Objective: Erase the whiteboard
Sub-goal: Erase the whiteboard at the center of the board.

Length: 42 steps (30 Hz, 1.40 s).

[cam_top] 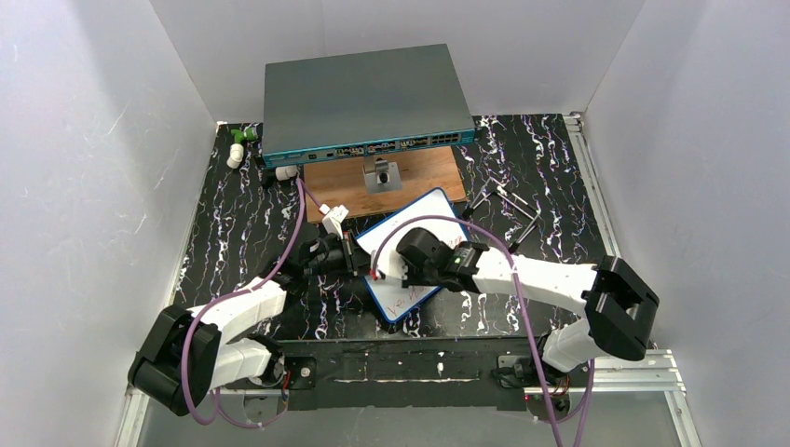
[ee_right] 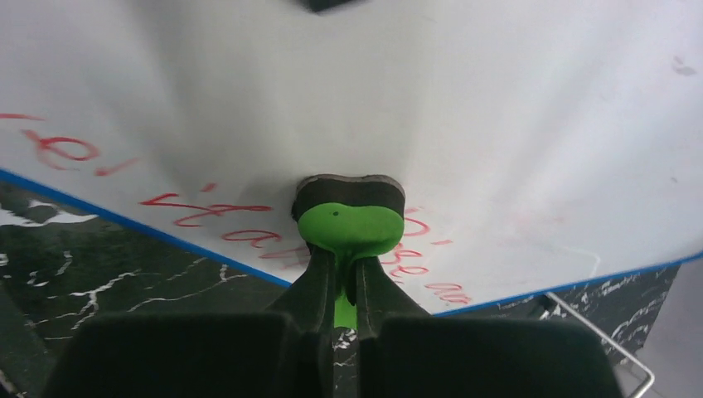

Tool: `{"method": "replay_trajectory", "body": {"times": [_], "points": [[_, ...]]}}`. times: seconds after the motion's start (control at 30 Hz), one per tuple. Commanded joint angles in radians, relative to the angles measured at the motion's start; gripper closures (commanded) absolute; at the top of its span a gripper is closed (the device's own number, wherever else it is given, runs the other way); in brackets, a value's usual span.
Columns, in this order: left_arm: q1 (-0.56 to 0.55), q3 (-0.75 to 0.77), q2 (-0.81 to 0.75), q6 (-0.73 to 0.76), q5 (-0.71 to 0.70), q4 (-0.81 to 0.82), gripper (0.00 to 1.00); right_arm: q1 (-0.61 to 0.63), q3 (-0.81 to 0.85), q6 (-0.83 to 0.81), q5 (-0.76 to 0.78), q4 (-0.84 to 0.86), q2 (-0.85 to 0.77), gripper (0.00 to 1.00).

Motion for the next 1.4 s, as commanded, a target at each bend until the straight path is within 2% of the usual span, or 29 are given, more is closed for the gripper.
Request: {"method": "replay_trajectory", "body": {"times": [0.0, 0.13, 0.33, 0.43, 0.57, 0.8, 0.9, 1.07, 1.17, 1.3, 1.37], "points": [[-0.016, -0.005, -0.037, -0.001, 0.107, -0.031, 1.00, 0.113, -0.048, -0.019, -0.119, 0.002, 0.014, 0.99], [-0.015, -0.013, -0.046, 0.002, 0.105, -0.038, 1.00, 0.112, -0.020, -0.014, -0.063, 0.019, 0.033, 0.99], [-0.014, -0.004, -0.046, 0.006, 0.114, -0.042, 1.00, -0.058, 0.030, 0.035, -0.010, 0.042, 0.018, 0.99], [-0.014, -0.004, -0.038, 0.003, 0.118, -0.032, 1.00, -0.091, 0.022, 0.039, 0.003, 0.053, 0.018, 0.99], [-0.014, -0.002, -0.036, 0.000, 0.118, -0.029, 1.00, -0.069, 0.022, 0.038, -0.075, 0.011, 0.032, 0.99], [-0.014, -0.008, -0.041, 0.002, 0.114, -0.032, 1.00, 0.095, -0.015, -0.022, -0.174, -0.033, 0.028, 0.99], [-0.014, -0.011, -0.056, 0.003, 0.113, -0.039, 1.00, 0.062, 0.000, -0.009, -0.109, -0.004, 0.036, 0.99], [-0.014, -0.010, -0.064, 0.008, 0.113, -0.045, 1.00, -0.080, 0.024, 0.031, -0.031, 0.027, 0.025, 0.99], [-0.014, -0.007, -0.050, 0.006, 0.118, -0.035, 1.00, -0.118, 0.013, 0.032, 0.002, 0.042, 0.022, 0.99], [-0.014, -0.003, -0.043, 0.004, 0.119, -0.028, 1.00, -0.113, 0.019, 0.031, -0.088, -0.007, 0.029, 0.99], [-0.014, 0.001, -0.047, 0.006, 0.118, -0.031, 1.00, -0.066, 0.007, 0.011, -0.143, -0.030, 0.023, 0.99]]}}
